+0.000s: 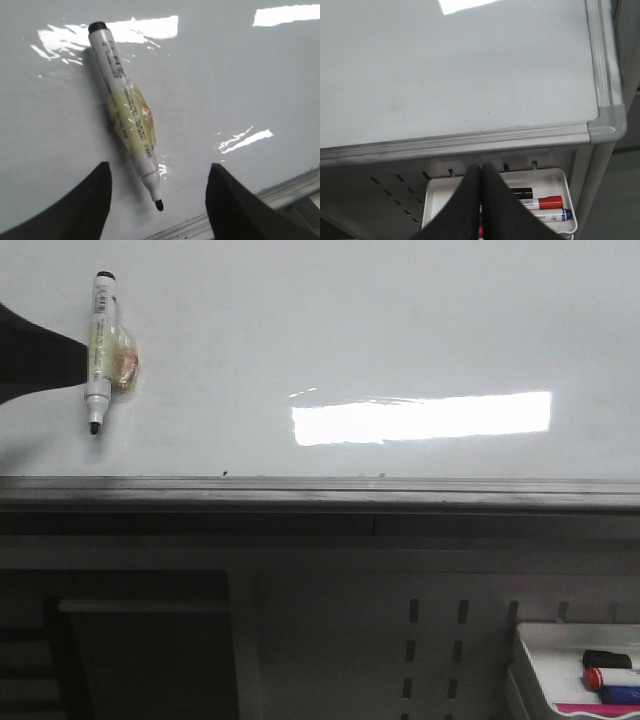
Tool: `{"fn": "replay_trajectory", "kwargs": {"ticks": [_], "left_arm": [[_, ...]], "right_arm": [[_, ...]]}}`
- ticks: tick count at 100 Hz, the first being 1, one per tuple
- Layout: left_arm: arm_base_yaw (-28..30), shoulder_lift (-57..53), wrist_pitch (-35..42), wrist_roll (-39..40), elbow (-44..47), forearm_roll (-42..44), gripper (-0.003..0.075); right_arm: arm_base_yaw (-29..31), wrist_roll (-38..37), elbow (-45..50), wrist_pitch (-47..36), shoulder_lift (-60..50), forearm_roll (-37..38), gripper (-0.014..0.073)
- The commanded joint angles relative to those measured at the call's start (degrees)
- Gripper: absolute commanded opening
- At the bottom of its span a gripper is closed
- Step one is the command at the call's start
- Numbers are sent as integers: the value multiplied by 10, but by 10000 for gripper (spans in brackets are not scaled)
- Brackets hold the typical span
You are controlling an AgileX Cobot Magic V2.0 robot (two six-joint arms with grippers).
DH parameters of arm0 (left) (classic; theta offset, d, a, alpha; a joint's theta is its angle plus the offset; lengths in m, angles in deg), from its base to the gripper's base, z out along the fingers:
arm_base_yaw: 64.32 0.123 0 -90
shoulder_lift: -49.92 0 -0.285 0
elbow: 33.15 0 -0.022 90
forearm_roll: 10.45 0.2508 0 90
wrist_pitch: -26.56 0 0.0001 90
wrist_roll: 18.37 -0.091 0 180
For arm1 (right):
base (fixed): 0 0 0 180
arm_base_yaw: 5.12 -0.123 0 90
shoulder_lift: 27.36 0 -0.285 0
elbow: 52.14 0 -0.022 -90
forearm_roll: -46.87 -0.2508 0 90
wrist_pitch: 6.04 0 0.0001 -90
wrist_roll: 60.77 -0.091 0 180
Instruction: Write number 4 on whiteboard
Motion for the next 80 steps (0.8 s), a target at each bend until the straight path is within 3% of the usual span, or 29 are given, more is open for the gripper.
{"fn": "replay_trajectory", "kwargs": {"ticks": [1, 69, 74, 80], "left_arm": [[-7, 26, 53, 8, -30, -23, 391], [-7, 142, 75, 8, -76, -68, 384], [-7, 142, 64, 8, -76, -68, 349], [-7, 142, 46, 8, -76, -68, 249]], "right_arm": [[-1, 0, -22, -39, 8, 6, -64], [-1, 0, -22, -41, 8, 6, -64], [-1, 0, -22, -41, 8, 6, -64], [-1, 0, -22, -41, 8, 6, -64]]}}
